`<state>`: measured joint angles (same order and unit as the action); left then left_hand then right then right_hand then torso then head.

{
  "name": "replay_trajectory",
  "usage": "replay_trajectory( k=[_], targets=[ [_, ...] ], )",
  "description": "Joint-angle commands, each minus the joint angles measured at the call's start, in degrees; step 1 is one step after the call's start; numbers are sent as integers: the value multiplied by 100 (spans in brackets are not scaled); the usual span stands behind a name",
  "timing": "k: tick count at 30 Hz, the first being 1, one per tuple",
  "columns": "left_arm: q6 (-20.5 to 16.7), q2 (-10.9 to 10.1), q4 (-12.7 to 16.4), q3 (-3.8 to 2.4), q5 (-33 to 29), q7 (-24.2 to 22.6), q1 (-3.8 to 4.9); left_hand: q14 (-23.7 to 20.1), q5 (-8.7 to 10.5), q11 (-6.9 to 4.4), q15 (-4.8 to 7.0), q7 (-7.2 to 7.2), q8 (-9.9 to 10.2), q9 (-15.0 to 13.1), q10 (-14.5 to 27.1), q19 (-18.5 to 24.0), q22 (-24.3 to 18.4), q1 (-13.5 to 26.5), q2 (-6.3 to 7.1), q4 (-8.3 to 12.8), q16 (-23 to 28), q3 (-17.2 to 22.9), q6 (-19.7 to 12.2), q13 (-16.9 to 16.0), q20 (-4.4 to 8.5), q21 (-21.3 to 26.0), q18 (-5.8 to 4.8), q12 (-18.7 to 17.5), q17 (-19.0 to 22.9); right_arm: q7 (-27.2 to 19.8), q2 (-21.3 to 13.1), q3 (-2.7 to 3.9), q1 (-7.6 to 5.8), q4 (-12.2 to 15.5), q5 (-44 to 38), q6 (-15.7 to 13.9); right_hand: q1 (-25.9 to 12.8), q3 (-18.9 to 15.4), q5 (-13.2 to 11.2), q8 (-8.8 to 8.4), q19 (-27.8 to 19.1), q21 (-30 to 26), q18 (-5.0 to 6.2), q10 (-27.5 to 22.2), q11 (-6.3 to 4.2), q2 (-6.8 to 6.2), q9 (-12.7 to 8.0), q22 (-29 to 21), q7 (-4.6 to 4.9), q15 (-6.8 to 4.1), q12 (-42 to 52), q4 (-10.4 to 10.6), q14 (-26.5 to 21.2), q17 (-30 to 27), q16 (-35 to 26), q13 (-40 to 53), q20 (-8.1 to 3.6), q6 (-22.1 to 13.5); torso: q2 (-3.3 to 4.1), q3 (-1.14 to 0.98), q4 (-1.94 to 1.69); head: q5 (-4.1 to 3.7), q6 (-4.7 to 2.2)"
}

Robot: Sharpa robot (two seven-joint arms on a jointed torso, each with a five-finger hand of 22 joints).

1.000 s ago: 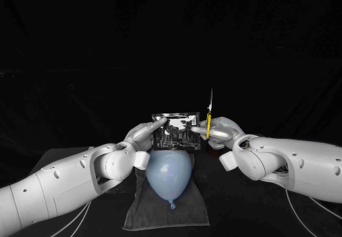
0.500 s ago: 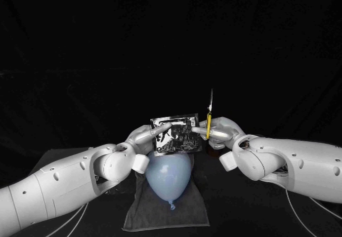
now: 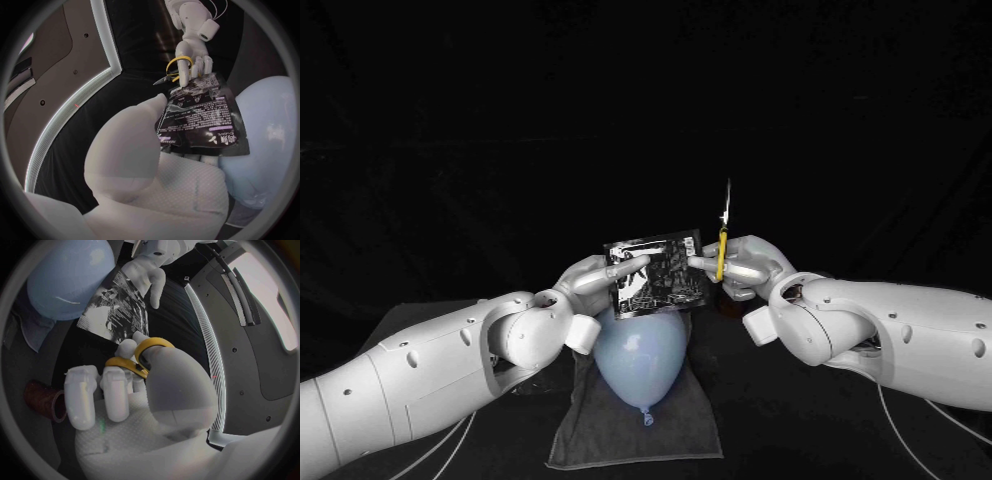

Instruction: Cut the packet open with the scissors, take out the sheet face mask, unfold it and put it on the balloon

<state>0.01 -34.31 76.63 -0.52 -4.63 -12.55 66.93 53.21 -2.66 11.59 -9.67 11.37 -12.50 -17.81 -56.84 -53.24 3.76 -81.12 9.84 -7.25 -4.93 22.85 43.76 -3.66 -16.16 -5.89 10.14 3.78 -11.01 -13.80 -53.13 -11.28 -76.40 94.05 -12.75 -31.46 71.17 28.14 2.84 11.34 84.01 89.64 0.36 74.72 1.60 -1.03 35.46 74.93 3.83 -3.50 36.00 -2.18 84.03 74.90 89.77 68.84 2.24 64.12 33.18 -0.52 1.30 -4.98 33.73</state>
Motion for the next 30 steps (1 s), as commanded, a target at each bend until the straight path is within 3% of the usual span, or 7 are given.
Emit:
replay_trajectory(
  k=[1, 13, 22, 25, 26, 30],
  targets=[
    [119, 14, 10, -7, 44, -17, 11, -21, -13, -20, -10, 247, 34, 10, 37, -112, 19, -101, -22, 52, 36, 15, -33, 3, 9, -36, 57, -18, 8, -29, 2, 7, -2, 25, -241, -366, 15, 249, -5, 120, 599, 36, -36, 1528, -229, 227, 185, 1507, -27, -57, 5400, -200, 597, 1510, 23, 2116, -49, -12, 4, -1, -1, 0, 0],
    [155, 61, -4, -7, 45, 4, 16, 35, -13, -30, 9, 232, 34, 12, 50, -252, 13, -306, -83, 174, 18, 116, -8, 1, 48, -77, 53, -13, -3, -77, 2, 9, -2, 175, -312, -749, -205, 441, -6, 331, 599, 36, -36, 1528, -244, 271, 586, 1507, -33, -65, 5400, -352, 597, 1510, 23, 2116, -69, -175, -2, -3, 0, 53, -6],
    [214, 99, -21, -7, 45, 23, 18, 160, -12, -54, 45, 210, 8, 6, -13, -350, 15, -262, -68, 159, -41, 133, 71, 0, 80, -102, 60, -5, -30, -117, -21, 29, -2, 327, -269, -790, -240, 473, -5, 359, 599, 36, -36, 1528, -245, 278, 649, 1507, -33, -67, 5400, -374, 597, 1510, 23, 2116, -72, -206, -1, 0, 1, 91, -9],
    [284, 112, -28, -7, 44, 25, 19, 198, -12, -60, 58, 159, 11, 9, -18, -412, 13, -122, 2, 87, -54, 49, 77, 0, 106, -115, 59, -10, -37, -119, -20, 45, -3, 360, -270, -793, -249, 482, -5, 366, 599, 36, -36, 1528, -245, 280, 665, 1507, -33, -67, 5400, -380, 597, 1510, 23, 2116, -72, -214, 0, 1, 0, 86, -21],
    [310, 116, -29, -7, 44, 24, 19, 180, -12, -61, 56, 82, 25, 14, -10, -438, 8, -40, 39, 38, -36, -17, 57, 1, 115, -113, 56, -14, -31, -118, -18, 50, -3, 365, -276, -794, -249, 482, -5, 366, 599, 36, -36, 1528, -245, 280, 665, 1507, -33, -67, 5400, -380, 597, 1510, 23, 2116, -72, -214, 0, 1, 0, 86, -21],
    [453, 139, -33, -7, 21, -5, 19, 144, -12, -174, 72, -86, 93, 36, 28, -310, -15, 55, 78, -40, 0, -139, -65, 1, 78, -6, 48, -16, -15, -115, 14, 68, -4, 364, -290, -798, -258, 494, -5, 373, 599, 36, -36, 1528, -244, 282, 684, 1507, -33, -68, 5400, -388, 597, 1510, 23, 2116, -73, -225, -1, 1, -5, 89, -31]
  ],
)
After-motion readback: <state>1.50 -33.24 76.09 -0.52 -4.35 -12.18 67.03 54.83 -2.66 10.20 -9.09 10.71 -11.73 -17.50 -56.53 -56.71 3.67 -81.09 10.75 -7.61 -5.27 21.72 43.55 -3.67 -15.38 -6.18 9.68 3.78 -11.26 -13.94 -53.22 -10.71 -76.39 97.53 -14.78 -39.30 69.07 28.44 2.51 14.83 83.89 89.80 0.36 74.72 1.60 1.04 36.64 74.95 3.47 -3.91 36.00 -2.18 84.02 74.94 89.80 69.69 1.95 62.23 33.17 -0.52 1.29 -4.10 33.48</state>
